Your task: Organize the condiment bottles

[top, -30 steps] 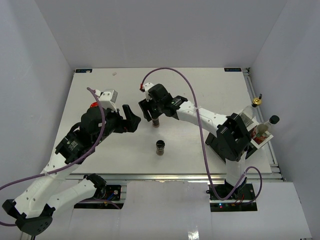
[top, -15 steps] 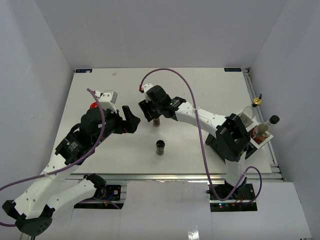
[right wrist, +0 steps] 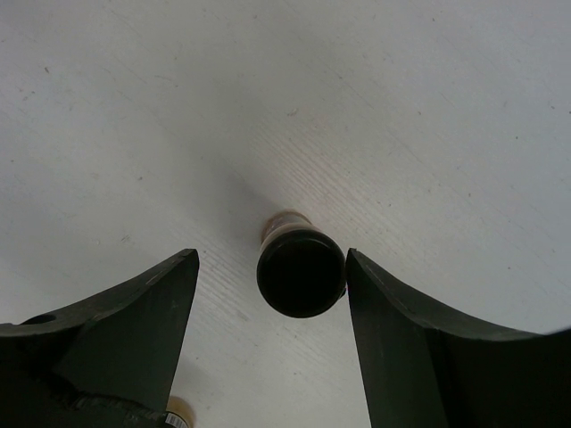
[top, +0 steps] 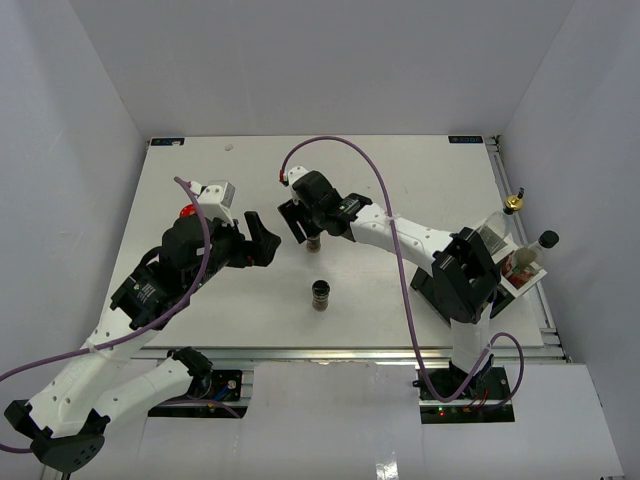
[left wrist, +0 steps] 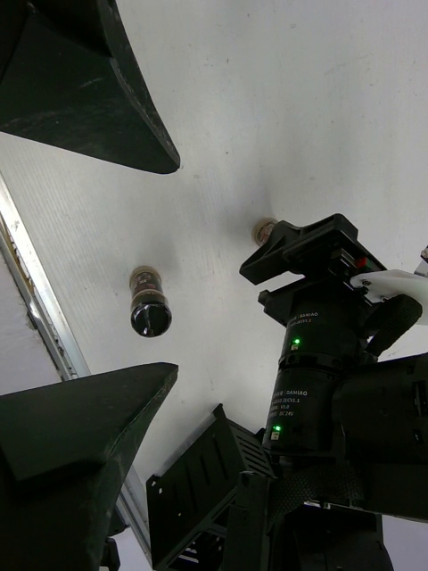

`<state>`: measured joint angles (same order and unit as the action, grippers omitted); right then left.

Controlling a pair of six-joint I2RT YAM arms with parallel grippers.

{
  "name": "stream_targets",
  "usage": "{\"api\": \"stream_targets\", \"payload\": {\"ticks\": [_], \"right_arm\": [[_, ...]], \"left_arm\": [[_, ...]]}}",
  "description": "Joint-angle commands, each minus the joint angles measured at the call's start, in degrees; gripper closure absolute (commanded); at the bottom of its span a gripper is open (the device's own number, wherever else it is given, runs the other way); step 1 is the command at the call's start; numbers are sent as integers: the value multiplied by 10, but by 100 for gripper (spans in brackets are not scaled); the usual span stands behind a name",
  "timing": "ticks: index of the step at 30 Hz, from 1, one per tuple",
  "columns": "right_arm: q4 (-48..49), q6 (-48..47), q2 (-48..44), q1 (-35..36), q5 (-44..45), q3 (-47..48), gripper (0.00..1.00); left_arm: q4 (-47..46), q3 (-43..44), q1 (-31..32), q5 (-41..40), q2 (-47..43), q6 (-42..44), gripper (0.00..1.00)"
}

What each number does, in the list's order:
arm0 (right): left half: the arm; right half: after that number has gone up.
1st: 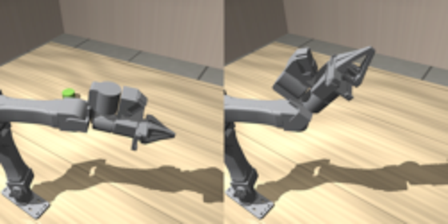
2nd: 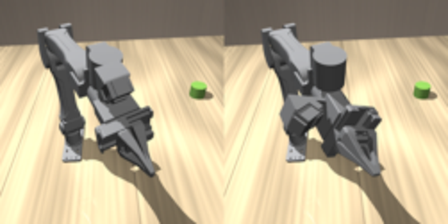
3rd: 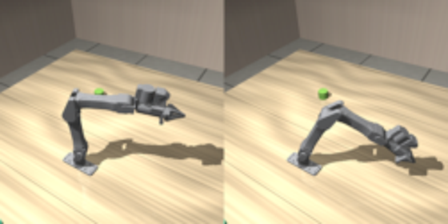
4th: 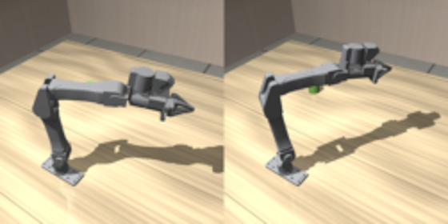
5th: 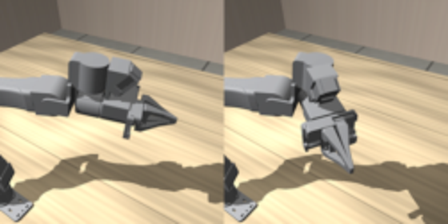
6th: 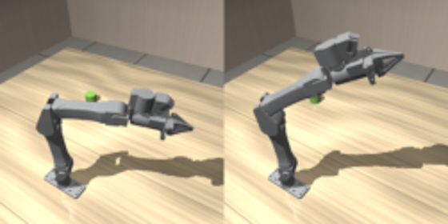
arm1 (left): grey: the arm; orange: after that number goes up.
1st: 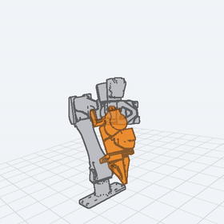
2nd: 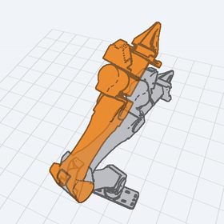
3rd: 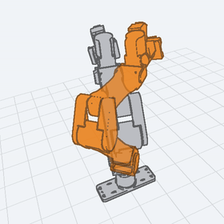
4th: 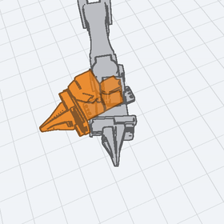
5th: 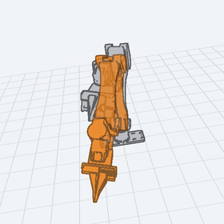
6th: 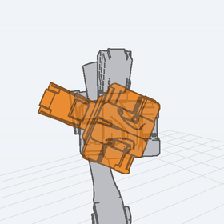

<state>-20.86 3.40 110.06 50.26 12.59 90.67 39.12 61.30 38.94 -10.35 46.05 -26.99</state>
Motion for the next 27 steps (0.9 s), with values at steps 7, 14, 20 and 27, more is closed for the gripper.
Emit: {"api": "stream_targets", "payload": {"ticks": [7,14,20,27], "right_arm": [[-12,-7,-7,-18,-8,19,29],[-11,-3,10,-25,-11,16,32],[-5,-5,27,-29,-26,23,35],[-8,-3,38,-29,-33,31,46]], "left_arm": [[5,-4,-3,-5,-3,5,2],[7,-3,-3,-7,-2,8,2],[10,2,-3,-8,-3,9,2],[8,6,-3,-7,3,10,2]]}}
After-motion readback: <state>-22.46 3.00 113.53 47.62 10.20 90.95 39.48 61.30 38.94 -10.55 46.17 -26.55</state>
